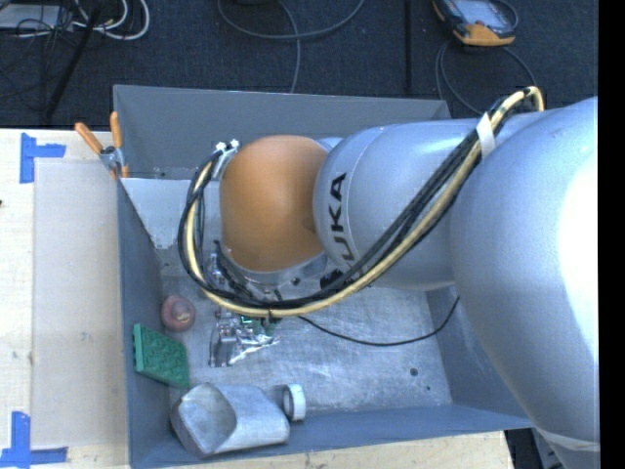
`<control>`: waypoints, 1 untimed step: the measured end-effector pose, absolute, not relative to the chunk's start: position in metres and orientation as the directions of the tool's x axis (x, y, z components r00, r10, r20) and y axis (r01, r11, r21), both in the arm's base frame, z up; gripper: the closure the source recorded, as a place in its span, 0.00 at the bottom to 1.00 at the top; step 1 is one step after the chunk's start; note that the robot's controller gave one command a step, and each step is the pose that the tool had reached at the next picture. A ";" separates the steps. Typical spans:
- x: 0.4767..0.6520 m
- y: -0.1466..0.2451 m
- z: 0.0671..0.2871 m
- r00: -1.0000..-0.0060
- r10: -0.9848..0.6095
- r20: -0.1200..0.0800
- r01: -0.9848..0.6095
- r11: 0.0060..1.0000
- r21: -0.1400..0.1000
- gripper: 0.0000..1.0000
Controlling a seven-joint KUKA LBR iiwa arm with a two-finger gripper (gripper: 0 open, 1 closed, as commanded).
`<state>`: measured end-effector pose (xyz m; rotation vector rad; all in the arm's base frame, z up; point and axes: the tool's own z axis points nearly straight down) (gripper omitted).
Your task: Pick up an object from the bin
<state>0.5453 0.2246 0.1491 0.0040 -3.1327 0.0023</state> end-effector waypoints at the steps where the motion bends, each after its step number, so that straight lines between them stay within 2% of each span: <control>1: 0.548 0.127 0.070 -0.992 -0.126 -0.001 -0.126 0.992 0.003 0.00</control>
Offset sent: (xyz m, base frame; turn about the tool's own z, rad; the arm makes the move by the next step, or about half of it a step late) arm 0.0016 -0.0963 -0.0791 -0.1302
